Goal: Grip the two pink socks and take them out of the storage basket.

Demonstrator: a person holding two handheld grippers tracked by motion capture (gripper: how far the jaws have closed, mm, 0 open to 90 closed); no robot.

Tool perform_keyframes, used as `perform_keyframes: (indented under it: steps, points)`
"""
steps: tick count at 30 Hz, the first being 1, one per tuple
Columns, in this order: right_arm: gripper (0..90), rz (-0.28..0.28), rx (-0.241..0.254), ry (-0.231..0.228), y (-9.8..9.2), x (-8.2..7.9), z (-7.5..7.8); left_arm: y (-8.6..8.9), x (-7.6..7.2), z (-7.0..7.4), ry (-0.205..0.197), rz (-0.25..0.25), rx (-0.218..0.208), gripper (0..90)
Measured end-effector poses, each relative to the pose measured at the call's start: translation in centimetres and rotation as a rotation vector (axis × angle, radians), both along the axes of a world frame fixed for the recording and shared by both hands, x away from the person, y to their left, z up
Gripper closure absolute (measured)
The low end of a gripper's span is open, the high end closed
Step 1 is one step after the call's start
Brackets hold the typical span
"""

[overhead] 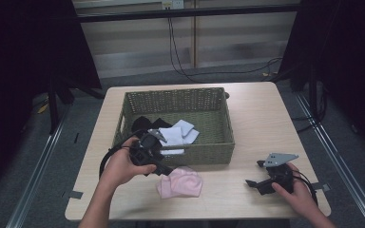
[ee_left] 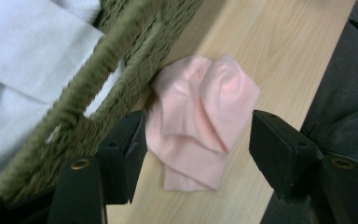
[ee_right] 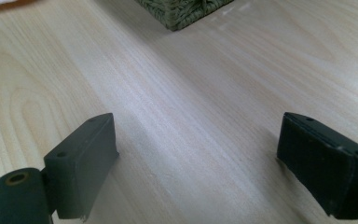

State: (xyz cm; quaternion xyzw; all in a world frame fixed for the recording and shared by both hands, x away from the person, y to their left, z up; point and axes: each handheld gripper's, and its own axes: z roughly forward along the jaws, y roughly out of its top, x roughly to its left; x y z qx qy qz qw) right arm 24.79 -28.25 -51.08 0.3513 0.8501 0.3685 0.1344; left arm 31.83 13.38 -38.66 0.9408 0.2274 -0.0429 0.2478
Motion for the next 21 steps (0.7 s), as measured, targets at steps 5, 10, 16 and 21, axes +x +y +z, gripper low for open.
perform_keyframes:
  steps: [5,10,16,21]
  points:
    - [11.1,0.000,0.000,0.000,0.0,0.0,0.0,0.7,-0.5,-1.3,-0.039,-0.002,-0.007,34.1]
    - [11.1,0.000,0.000,0.000,0.0,0.0,0.0,1.6,-0.7,-2.7,-0.045,0.029,-0.029,31.7]
    - [11.1,0.000,0.000,0.000,0.0,0.0,0.0,2.5,-1.3,-4.0,-0.081,0.030,-0.048,28.7]
    - [11.1,0.000,0.000,0.000,0.0,0.0,0.0,2.8,-1.7,-4.8,-0.079,0.034,-0.049,27.3]
